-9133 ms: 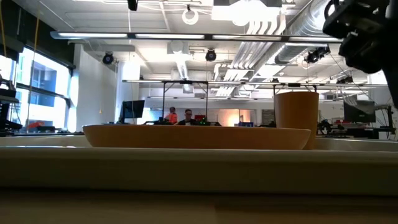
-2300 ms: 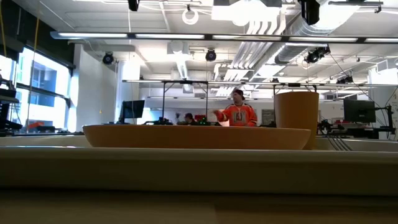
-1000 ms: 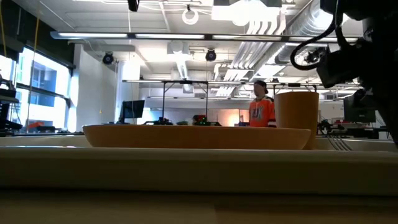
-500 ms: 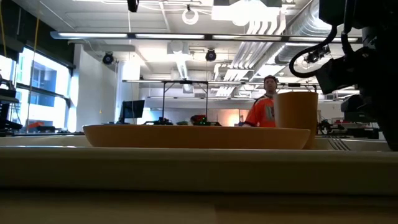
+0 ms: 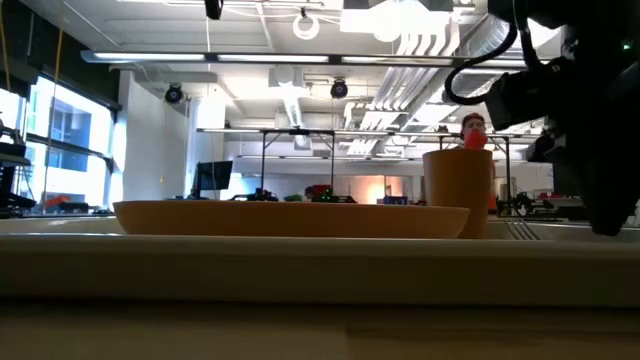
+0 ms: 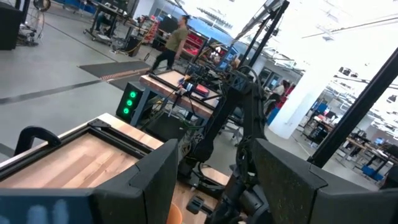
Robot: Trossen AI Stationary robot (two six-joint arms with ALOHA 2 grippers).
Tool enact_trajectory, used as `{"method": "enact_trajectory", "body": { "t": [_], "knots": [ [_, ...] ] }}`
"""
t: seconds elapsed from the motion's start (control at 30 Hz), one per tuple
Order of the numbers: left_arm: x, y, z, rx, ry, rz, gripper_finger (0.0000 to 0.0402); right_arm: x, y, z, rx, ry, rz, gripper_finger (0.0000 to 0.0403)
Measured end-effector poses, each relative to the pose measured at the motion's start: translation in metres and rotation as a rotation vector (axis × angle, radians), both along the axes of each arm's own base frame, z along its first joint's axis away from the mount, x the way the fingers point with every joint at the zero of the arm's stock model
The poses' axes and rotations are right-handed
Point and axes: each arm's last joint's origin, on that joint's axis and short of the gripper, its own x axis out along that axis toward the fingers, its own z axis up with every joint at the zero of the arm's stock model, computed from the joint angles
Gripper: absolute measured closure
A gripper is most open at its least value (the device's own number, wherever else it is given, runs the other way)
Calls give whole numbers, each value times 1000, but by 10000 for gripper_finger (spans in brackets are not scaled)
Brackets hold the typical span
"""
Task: Pick and place plate/cup/fork/spoon on tray
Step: Adjust the orange fork on the gray tray
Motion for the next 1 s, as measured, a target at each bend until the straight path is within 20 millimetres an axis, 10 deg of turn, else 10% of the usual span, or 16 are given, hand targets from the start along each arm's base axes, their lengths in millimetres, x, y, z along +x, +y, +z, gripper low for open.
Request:
{"method": "enact_trajectory", "body": {
  "t": [0.5,1.0],
  "knots": [
    [0,0,0,0,2,0,202,-1,-3,10,111,175,-981,385],
    [0,0,-1,-1,8,-1,202,6,-3,9,110,58,-1162,270]
  ]
}}
